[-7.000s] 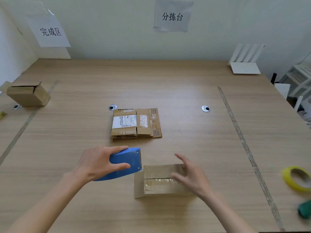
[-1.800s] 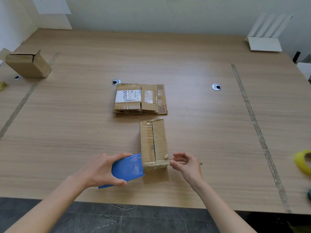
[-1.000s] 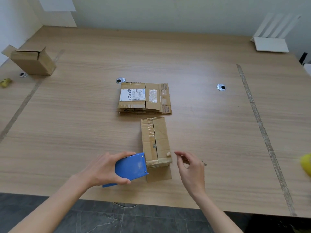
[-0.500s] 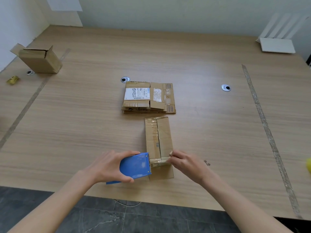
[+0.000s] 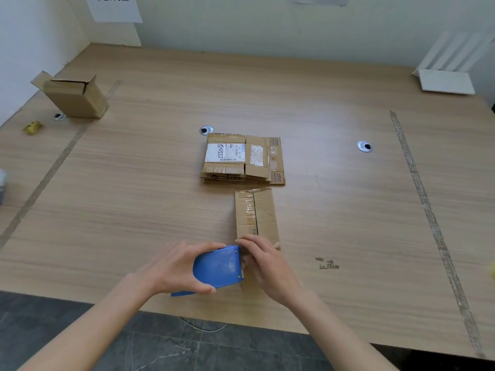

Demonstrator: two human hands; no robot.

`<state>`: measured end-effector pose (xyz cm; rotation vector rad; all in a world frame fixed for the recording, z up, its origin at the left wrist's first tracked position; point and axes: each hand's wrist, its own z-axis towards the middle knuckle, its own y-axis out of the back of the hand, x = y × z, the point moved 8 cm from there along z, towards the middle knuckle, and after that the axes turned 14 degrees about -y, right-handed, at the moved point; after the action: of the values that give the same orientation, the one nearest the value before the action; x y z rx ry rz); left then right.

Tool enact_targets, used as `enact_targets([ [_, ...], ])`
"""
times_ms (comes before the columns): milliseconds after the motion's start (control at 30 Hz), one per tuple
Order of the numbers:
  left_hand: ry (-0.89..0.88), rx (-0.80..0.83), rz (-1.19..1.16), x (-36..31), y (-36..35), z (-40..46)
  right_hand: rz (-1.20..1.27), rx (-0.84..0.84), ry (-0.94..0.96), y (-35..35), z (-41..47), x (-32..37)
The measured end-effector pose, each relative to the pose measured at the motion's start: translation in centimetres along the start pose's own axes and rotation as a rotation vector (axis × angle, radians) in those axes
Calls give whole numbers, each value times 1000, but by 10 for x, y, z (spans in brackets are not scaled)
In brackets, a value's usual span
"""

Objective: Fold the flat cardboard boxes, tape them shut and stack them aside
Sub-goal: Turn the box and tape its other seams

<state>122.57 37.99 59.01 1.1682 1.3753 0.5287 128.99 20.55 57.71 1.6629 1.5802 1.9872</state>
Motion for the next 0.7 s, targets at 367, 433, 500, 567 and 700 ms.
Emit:
enact_targets([
  [367, 17, 45, 119, 12, 18, -9, -72, 62, 25, -14, -3, -19],
  [433, 16, 41, 151, 12, 21, -10, -87, 50, 17, -18, -4, -19],
  [500, 15, 42, 178, 11, 24, -8, -90, 39, 1, -19, -4, -20],
  [567, 21, 61, 227, 14, 27, -9, -108, 33, -2, -19, -4, -21],
  [700, 79, 89, 264, 32, 31, -25, -109, 18, -28, -20, -5, -24],
])
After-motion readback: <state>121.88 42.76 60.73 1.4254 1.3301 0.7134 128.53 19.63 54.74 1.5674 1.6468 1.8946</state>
